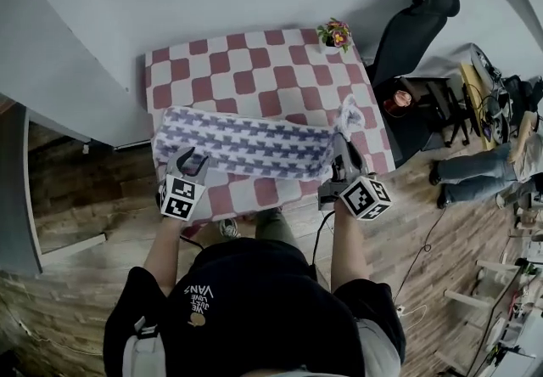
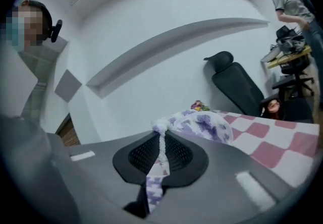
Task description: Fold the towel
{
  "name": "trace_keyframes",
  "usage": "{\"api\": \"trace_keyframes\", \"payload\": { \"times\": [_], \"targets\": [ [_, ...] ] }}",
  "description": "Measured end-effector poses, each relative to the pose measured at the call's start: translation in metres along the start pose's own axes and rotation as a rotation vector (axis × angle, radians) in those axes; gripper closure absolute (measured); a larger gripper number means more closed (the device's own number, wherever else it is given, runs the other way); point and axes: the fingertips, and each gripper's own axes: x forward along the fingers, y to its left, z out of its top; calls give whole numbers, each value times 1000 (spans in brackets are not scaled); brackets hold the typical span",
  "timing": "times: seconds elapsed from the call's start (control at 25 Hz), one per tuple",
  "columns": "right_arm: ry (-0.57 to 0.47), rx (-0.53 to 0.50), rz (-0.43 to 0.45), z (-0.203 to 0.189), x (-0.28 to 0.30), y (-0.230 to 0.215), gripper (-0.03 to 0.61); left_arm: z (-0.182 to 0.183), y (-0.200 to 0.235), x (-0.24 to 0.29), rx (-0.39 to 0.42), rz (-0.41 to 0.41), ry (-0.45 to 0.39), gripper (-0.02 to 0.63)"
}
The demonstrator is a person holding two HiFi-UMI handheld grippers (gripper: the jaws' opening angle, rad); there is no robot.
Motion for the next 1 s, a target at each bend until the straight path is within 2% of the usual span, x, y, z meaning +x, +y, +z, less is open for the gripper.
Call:
{"api": "trace_keyframes", "payload": {
  "times": [0.24,0.52,0.8,1.0],
  "targets": [
    [103,-9,217,-54,71,114,552,-27,11,-35,-75,46,-22,476],
    [303,-27,401,-163,137,235,552,-81,21,-95,-191,126,-9,476],
    [486,-134,459,-273,159,306,552,-137,30,-144,-313,228,33,476],
    [615,-302,454,-325,150,314,552,-152,34,-157,-352,253,39,476]
  ]
}}
